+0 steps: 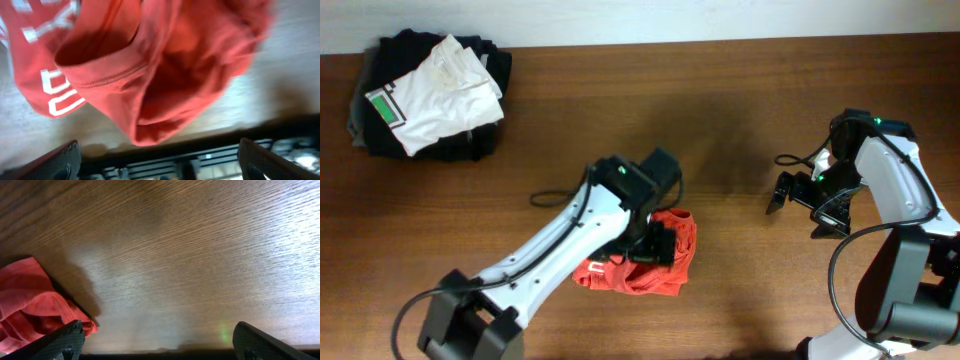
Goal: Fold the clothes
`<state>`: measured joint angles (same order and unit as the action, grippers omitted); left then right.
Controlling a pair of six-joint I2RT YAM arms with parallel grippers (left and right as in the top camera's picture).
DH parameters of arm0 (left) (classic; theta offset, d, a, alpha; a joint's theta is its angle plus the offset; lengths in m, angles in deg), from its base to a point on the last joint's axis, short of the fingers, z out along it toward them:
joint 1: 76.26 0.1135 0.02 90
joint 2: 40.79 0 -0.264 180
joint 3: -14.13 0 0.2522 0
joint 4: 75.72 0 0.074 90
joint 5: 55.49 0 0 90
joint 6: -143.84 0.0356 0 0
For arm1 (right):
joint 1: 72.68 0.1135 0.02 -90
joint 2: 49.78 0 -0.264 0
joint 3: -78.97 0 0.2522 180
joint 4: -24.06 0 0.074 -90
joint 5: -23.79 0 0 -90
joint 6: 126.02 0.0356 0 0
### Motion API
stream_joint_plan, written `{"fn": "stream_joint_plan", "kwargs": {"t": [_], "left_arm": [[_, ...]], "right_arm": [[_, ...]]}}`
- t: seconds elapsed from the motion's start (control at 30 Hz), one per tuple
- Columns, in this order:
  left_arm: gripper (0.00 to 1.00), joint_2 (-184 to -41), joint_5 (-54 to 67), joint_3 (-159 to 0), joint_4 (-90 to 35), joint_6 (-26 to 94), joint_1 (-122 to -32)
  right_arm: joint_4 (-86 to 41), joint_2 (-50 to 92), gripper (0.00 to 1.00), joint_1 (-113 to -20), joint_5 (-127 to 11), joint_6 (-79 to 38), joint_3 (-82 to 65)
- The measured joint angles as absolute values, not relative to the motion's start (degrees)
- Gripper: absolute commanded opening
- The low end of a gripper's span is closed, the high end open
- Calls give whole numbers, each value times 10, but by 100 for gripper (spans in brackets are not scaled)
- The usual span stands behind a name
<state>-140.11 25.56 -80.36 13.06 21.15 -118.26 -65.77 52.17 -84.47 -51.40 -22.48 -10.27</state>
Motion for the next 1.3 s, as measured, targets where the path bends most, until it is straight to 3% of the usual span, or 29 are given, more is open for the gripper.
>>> {"fn": "stream_joint_plan", "kwargs": {"t": [0.13, 0.23, 0.37, 0.4, 0.47, 0.5, 0.83, 1.17, 1.2, 1.23, 1.3], "left_arm": [[91, -1402, 252, -734, 60, 212, -1183], [63, -1402, 249, -702, 41, 203, -1183], [50, -1402, 249, -692, 16, 201, -1183], [42, -1402, 249, -692, 16, 201, -1183], [8, -1402, 249, -692, 16, 203, -1183], [1, -1402, 249, -692, 16, 200, -1183], [1, -1402, 225, -695, 14, 199, -1199], [1, -1402, 214, -703, -62, 189, -1330], [4, -1404, 214, -703, -65, 186, -1341], [18, -1407, 214, -703, -68, 184, -1350], [29, -1409, 214, -703, -72, 183, -1363]], "right_arm": [[-658, 522, 98, -845, -514, -225, -103], [-658, 522, 98, -845, -514, -225, -103], [-658, 522, 98, -845, -514, -225, -103], [-658, 522, 98, -845, -514, -225, -103], [-658, 522, 98, -845, -514, -225, -103], [-658, 522, 98, -845, -514, -225, -103], [-658, 522, 98, -845, -514, -225, -103], [-658, 522, 99, -845, -514, -225, -103], [-658, 522, 98, -845, -514, -225, -103], [-658, 522, 98, -845, -514, -225, -103], [-658, 522, 98, -845, -514, -225, -103]]}}
